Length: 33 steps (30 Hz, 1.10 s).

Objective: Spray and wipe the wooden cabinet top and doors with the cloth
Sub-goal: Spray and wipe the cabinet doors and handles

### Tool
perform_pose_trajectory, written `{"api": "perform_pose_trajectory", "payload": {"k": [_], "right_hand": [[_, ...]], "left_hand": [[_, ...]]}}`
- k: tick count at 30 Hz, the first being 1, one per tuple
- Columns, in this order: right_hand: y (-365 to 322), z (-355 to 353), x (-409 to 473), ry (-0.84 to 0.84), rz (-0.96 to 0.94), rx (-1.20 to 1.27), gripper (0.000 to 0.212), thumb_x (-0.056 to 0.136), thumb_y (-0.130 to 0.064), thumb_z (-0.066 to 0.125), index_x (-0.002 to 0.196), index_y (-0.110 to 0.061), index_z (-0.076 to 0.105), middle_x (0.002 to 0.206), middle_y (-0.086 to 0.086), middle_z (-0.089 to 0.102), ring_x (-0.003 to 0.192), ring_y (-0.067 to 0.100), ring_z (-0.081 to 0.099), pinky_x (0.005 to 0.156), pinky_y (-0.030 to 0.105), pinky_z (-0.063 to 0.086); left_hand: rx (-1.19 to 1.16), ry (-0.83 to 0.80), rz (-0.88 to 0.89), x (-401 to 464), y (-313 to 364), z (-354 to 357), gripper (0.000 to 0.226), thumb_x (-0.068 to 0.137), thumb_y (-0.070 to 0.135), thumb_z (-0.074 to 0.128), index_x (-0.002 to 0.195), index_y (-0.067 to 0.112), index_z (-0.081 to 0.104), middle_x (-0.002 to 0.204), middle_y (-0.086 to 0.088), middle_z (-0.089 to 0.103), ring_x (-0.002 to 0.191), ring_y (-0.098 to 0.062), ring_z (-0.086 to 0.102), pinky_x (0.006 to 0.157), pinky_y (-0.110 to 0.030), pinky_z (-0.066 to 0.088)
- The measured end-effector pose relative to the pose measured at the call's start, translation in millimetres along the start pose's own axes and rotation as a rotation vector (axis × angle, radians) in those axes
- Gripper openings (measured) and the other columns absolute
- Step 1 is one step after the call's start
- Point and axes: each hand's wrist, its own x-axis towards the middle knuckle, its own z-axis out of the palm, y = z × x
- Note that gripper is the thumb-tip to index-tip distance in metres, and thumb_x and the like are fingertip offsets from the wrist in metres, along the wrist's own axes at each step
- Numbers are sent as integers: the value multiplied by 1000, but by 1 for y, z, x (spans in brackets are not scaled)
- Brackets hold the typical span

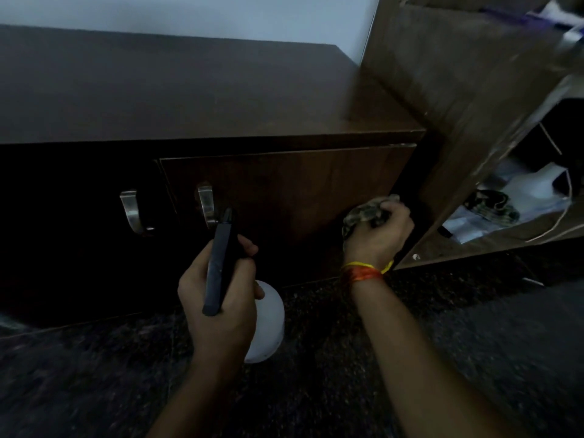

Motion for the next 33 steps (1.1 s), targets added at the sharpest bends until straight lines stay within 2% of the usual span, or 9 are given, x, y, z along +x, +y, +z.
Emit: {"api": "perform_pose_trajectory", "payload": {"k": [3, 6, 9, 15, 19, 22, 28, 31, 33], "right_hand": [[-37, -8, 20, -1, -102, 67, 37, 66, 16, 50, 100, 5, 58, 115, 26, 50, 113, 32, 54, 93, 1, 30], [-63, -13, 30, -10, -196, 54, 38, 67, 14, 51, 103, 3, 59, 118, 23, 50, 115, 28, 53, 94, -1, 27], [-74, -13, 27, -14, -246, 52, 39, 69, 11, 52, 105, 0, 60, 122, 19, 50, 118, 23, 51, 99, 5, 31], [-85, -8, 3, -68, -289, 18, 42, 67, 1, 53, 107, -7, 62, 124, 14, 51, 118, 27, 50, 104, 32, 39], [-100, -2, -28, -143, -345, -36, 44, 67, 0, 60, 110, -7, 63, 126, 15, 52, 120, 32, 48, 104, 31, 32], [-104, -1, -47, -228, -407, -58, 48, 67, 2, 62, 114, -6, 62, 129, 17, 51, 120, 35, 46, 105, 32, 30], [-105, 3, -79, -433, -548, -115, 51, 74, 3, 61, 124, -10, 58, 135, 18, 46, 121, 38, 42, 101, 38, 36], [-108, 8, -91, -475, -581, -111, 45, 81, -3, 64, 124, -13, 59, 133, 19, 48, 118, 38, 45, 100, 35, 34], [-109, 10, -98, -496, -583, -113, 42, 81, -7, 66, 122, -15, 59, 130, 18, 50, 115, 36, 48, 96, 37, 39]], "left_hand": [[-4, 1, 4, -1, 9, 1, 15, 80, -2, 46, 72, -6, 58, 70, -16, 58, 64, 7, 60, 57, -9, 46], [-8, 20, -8, 0, 13, -1, 13, 81, 0, 48, 77, -3, 59, 69, -15, 58, 58, -3, 60, 55, -10, 45], [-7, 23, -20, 1, 16, -4, 12, 82, 2, 49, 79, -2, 60, 68, -15, 58, 54, -7, 59, 53, -12, 45], [0, 33, -21, 6, 18, -16, 14, 84, 9, 50, 87, 3, 63, 72, -12, 60, 47, -14, 52, 51, -17, 44], [27, 37, 12, 8, 20, -22, 15, 85, 8, 50, 87, 1, 62, 65, -12, 55, 48, -15, 53, 50, -15, 43], [29, 52, 29, 9, 23, -28, 12, 85, 8, 49, 84, 7, 61, 69, -10, 56, 48, -16, 53, 49, -16, 43], [42, 65, 70, 6, 29, -38, 12, 87, 8, 49, 86, 6, 61, 62, -11, 53, 48, -15, 53, 50, -15, 43], [57, 71, 102, 5, 31, -46, 13, 87, 12, 51, 87, 4, 61, 62, -14, 53, 49, -15, 54, 52, -16, 44], [61, 83, 106, 4, 32, -51, 11, 87, 9, 51, 86, 4, 60, 65, -15, 55, 49, -14, 55, 52, -16, 45]]}}
